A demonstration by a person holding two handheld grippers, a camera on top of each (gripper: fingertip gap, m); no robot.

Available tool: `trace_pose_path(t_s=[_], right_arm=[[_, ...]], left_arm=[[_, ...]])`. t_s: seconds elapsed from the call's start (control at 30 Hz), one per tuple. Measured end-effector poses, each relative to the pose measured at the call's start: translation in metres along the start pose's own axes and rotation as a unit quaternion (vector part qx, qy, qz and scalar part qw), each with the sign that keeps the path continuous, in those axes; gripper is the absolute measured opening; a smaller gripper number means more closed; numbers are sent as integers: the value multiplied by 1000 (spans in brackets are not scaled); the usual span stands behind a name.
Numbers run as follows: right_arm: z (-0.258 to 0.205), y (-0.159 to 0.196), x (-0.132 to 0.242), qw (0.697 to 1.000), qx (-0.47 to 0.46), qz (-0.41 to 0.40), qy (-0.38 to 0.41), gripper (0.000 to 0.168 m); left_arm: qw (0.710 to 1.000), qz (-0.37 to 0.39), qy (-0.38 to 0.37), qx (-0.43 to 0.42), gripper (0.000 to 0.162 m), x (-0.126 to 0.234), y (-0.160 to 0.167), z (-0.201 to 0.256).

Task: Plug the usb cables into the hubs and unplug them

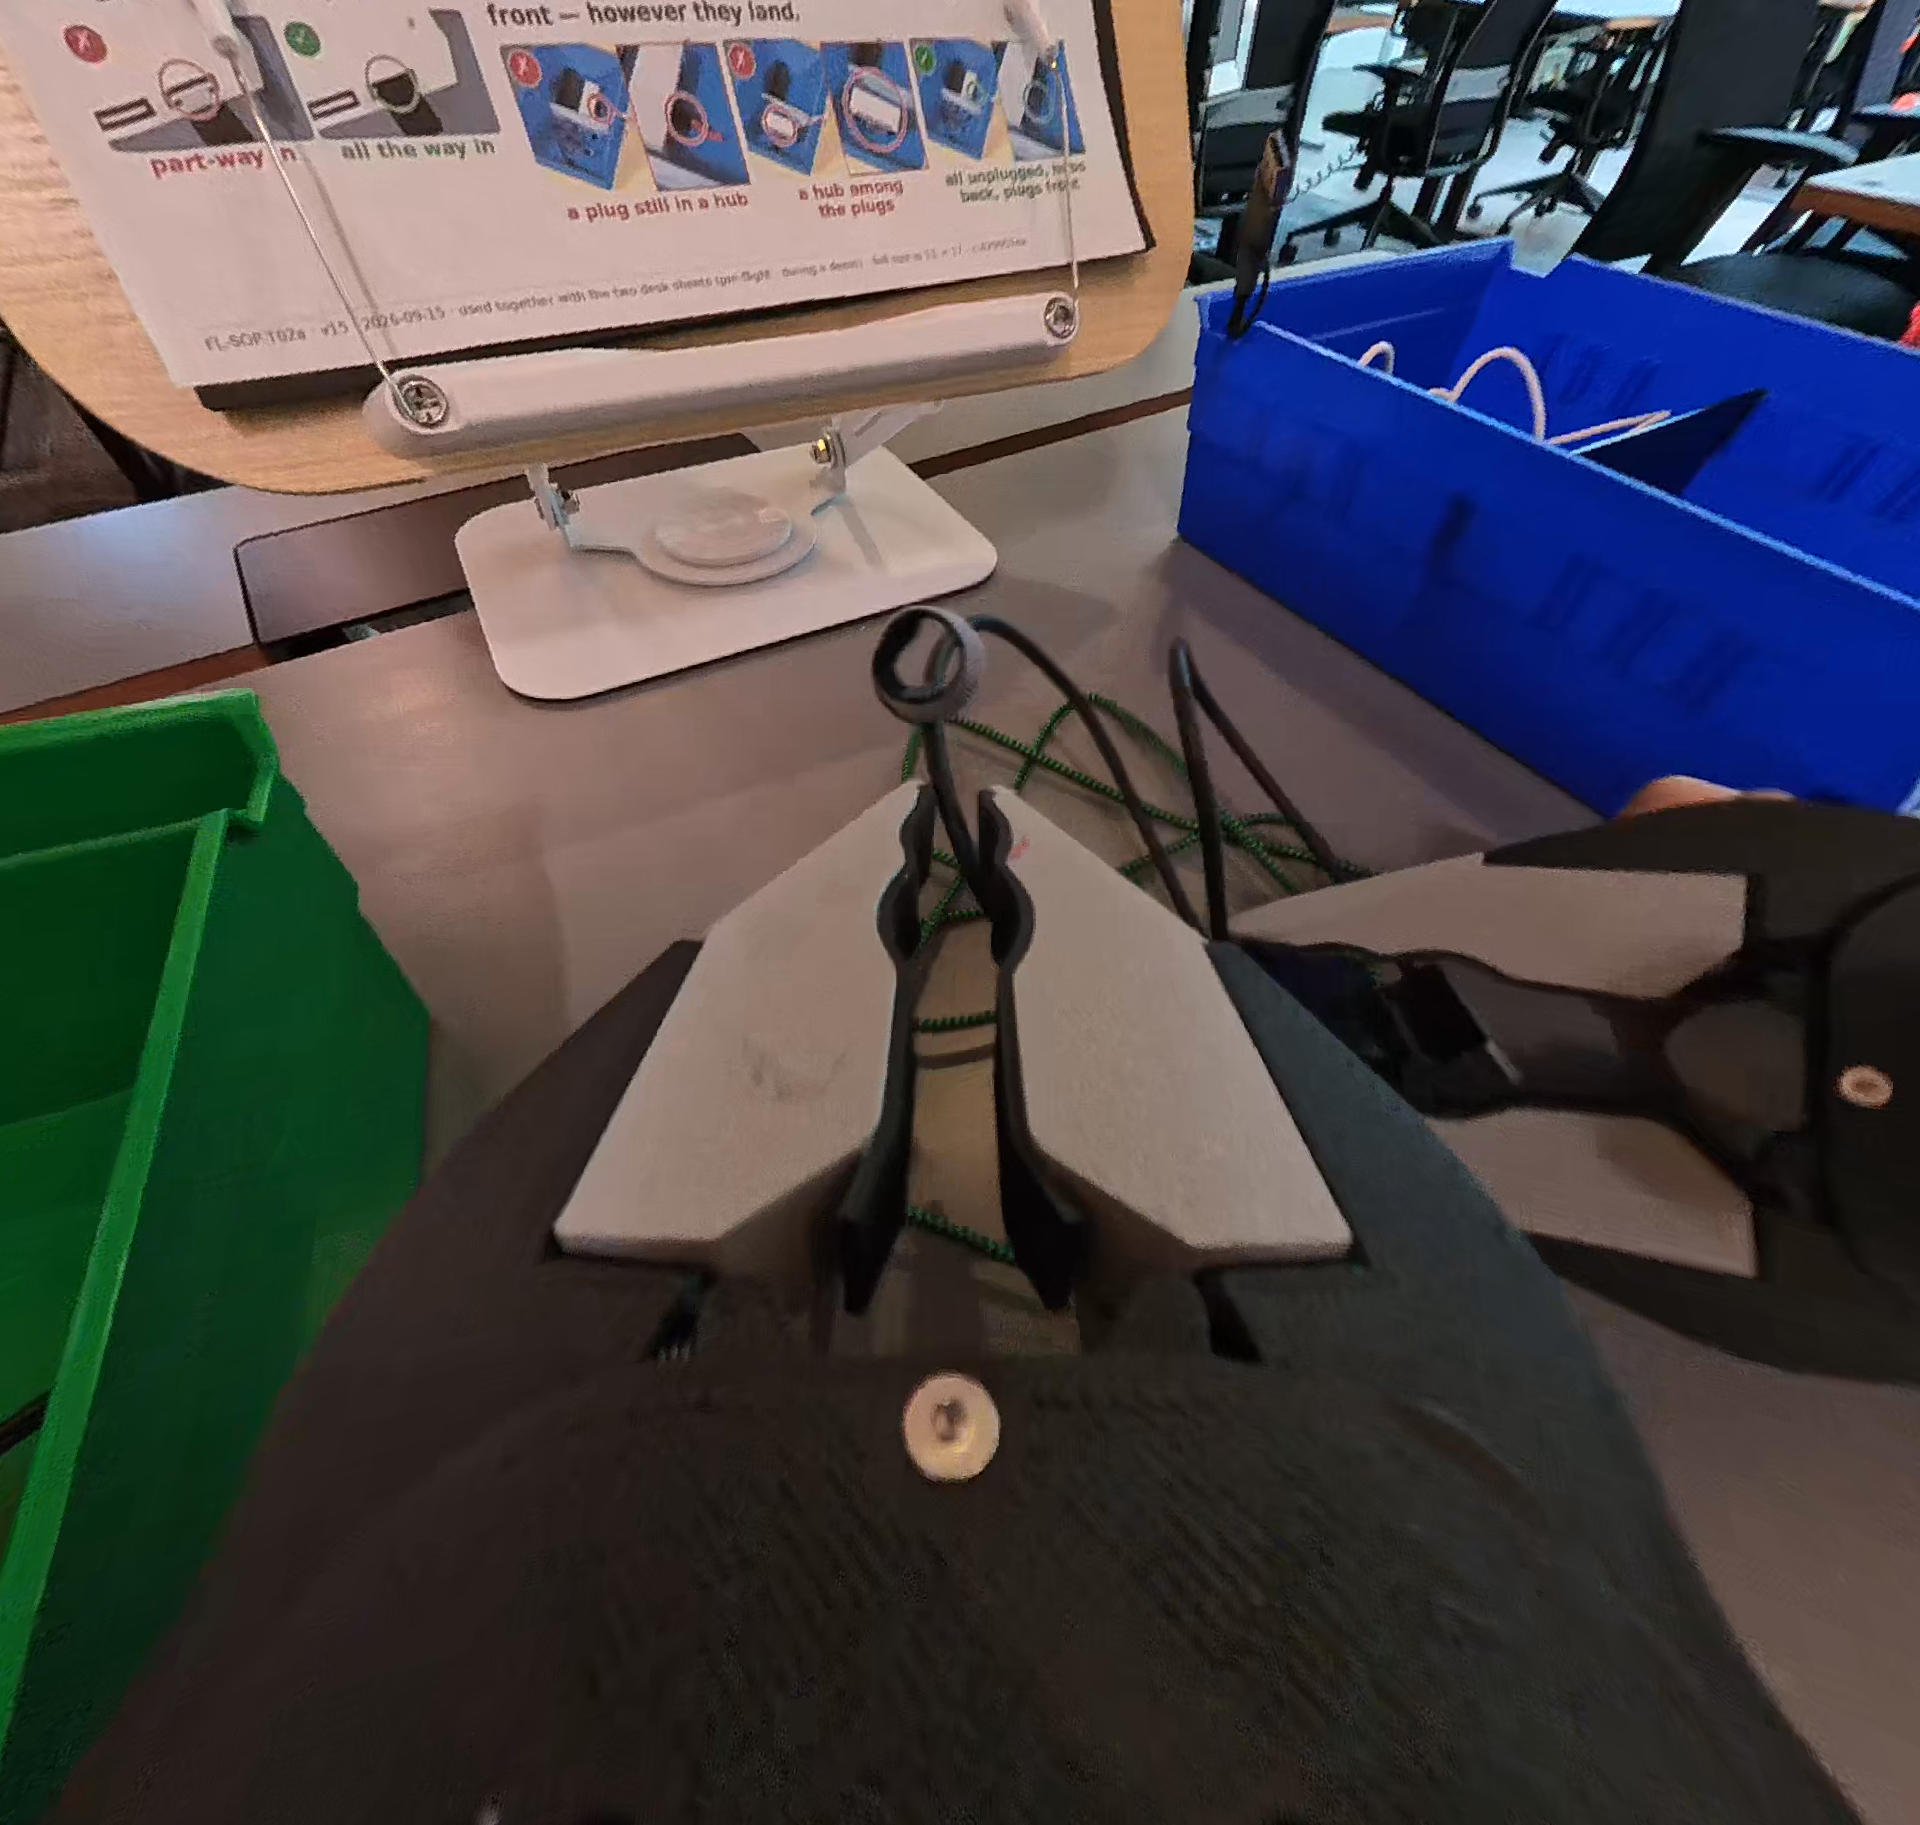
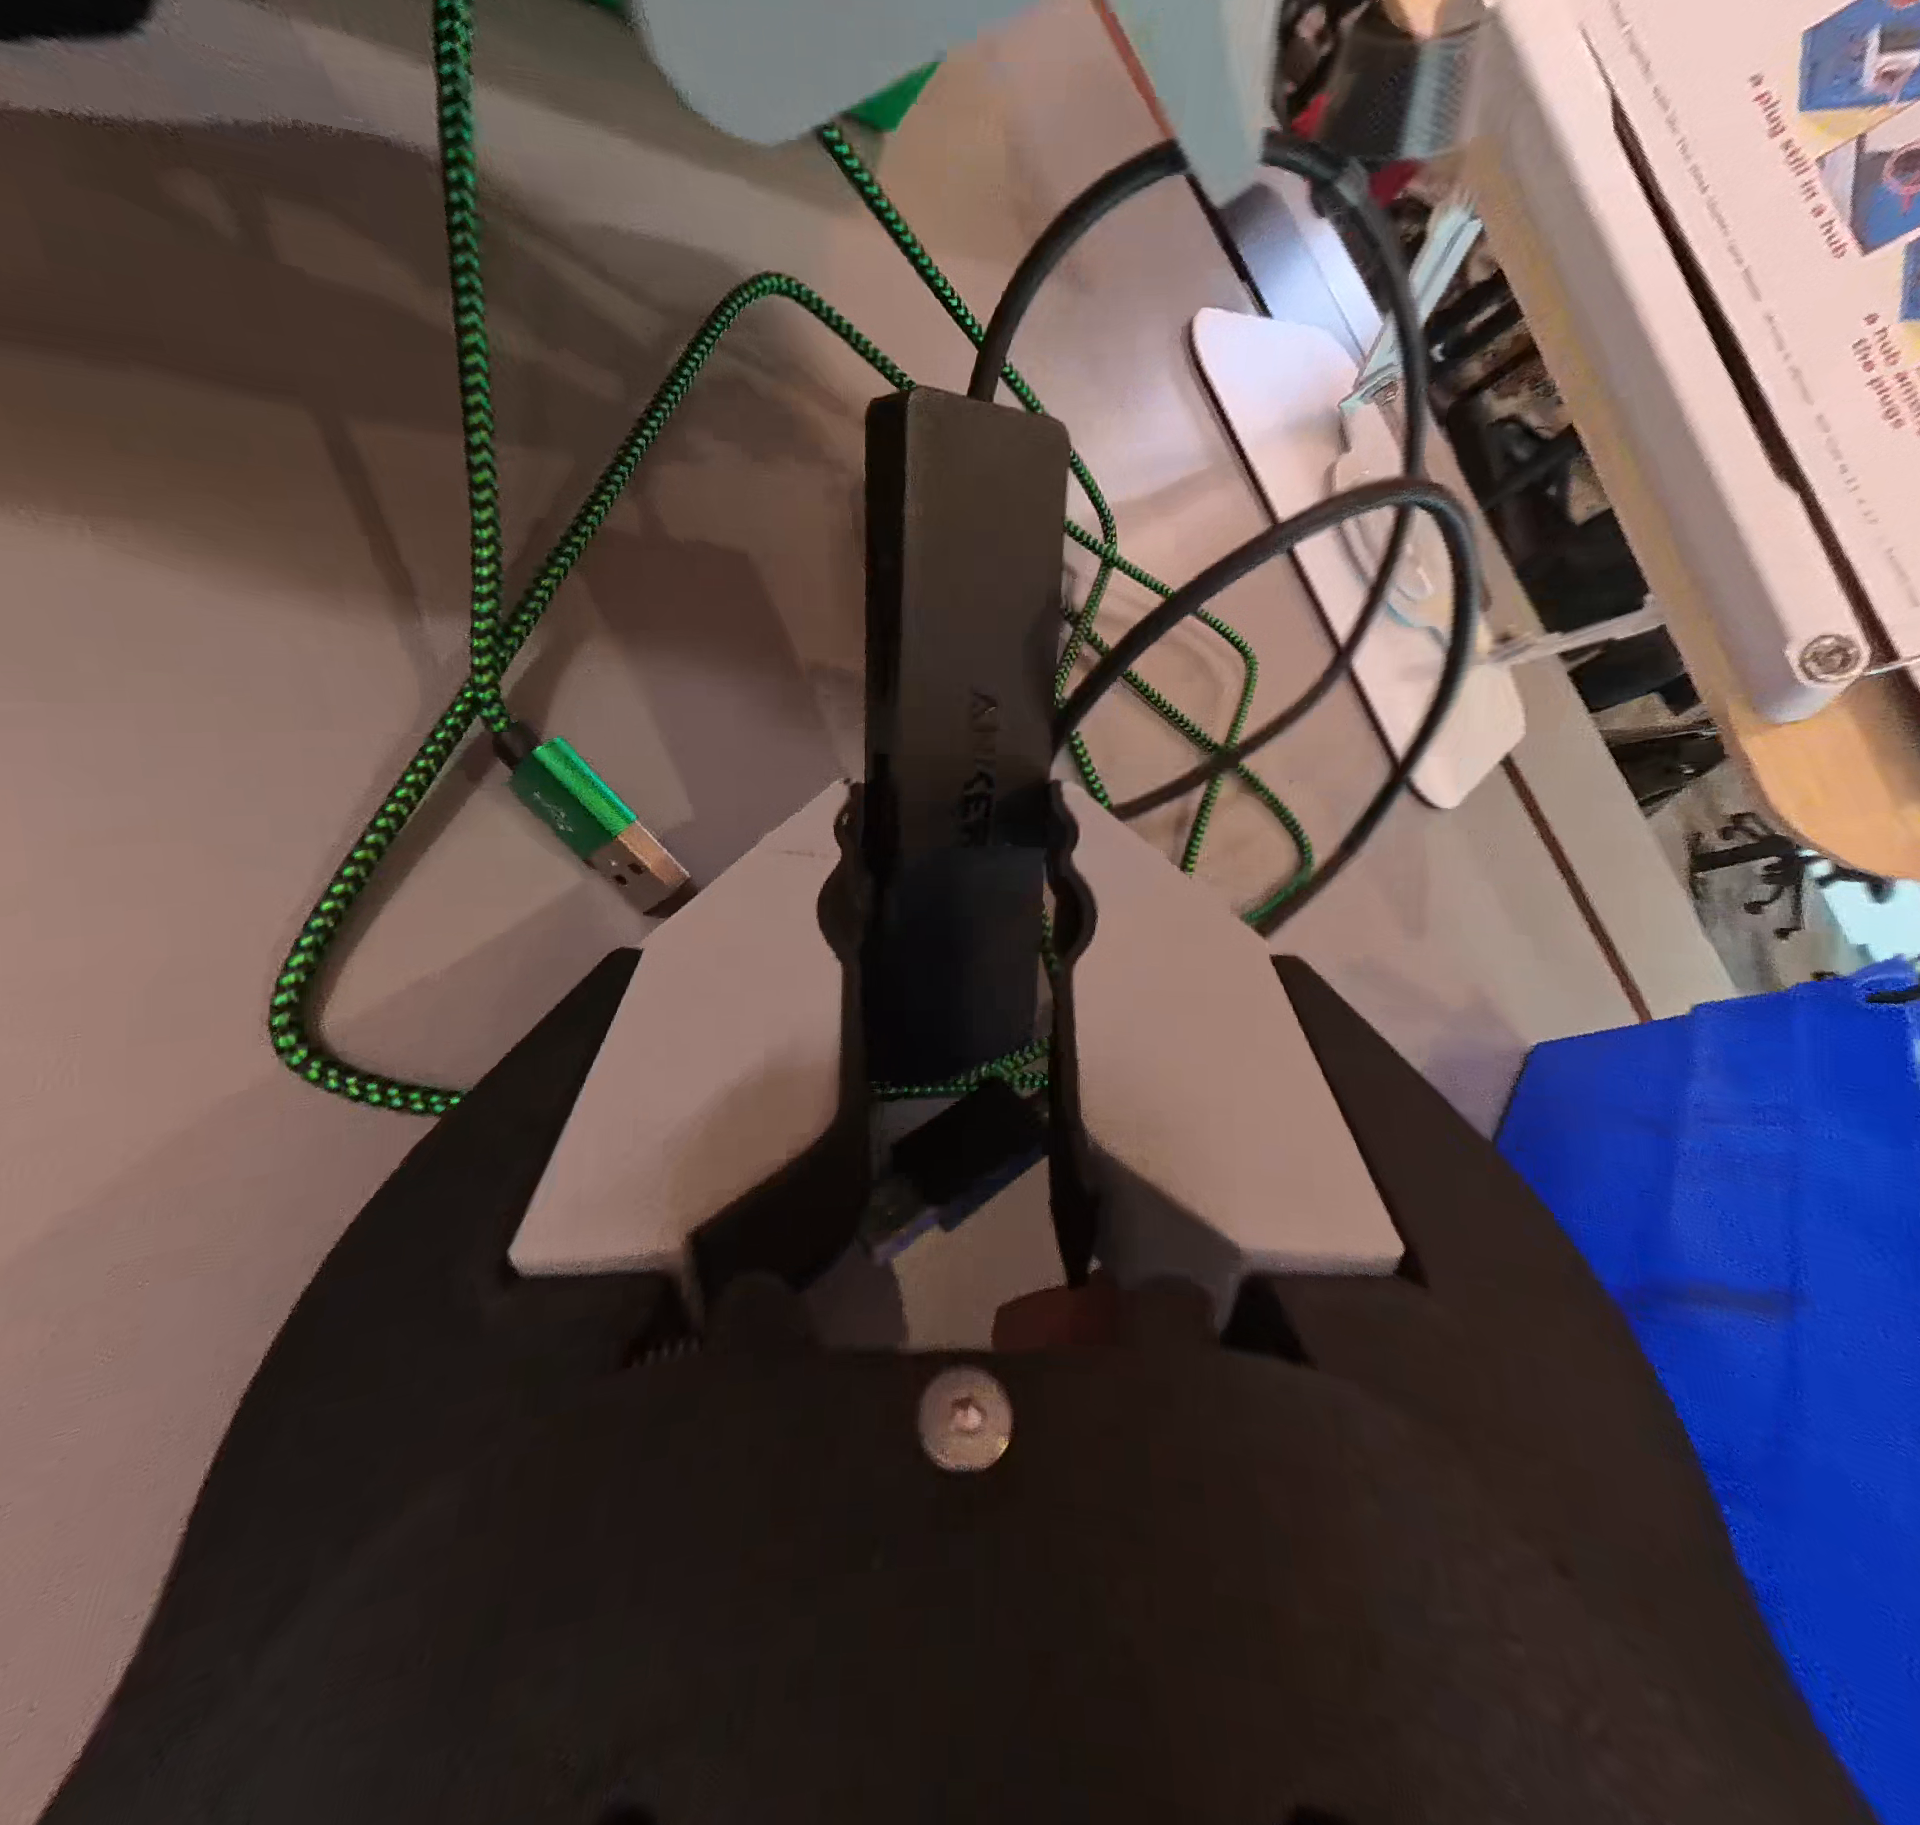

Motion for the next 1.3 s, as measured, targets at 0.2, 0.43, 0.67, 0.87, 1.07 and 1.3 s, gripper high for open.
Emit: trace_pose_path(t_s=[0.2, 0.43, 0.67, 0.87, 1.07, 1.3], right_arm=[[13, 10, 4, 997, -58, -17, -48, 32], [28, 13, 10, 995, -88, -12, -54, 29], [27, 13, 16, 997, -72, -4, -41, 16], [27, 14, 17, 994, -93, -6, -65, 20], [30, 11, 24, 989, -119, 16, -89, 25], [36, 0, 40, 983, -125, 85, -107, 30]], left_arm=[[995, 0, -48, -88, 23, 21, 2, 12], [941, -97, 73, -316, 19, 46, 32, 70], [910, -180, 147, -342, 26, 24, 63, 82], [933, -230, 181, -208, 6, 6, 61, 68], [945, -203, 197, -164, 4, 9, 60, 55], [956, -42, 285, -54, 3, 37, 30, 41]])
Point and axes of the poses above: each gripper's, where its closed fingertips meet, x back along the fingers, y out of its underside, z = x × y across the jaws, the point moved 9 cm from there along x, back along the fingers, and after that the axes turned 5 degrees about z, right-handed, at the moved point
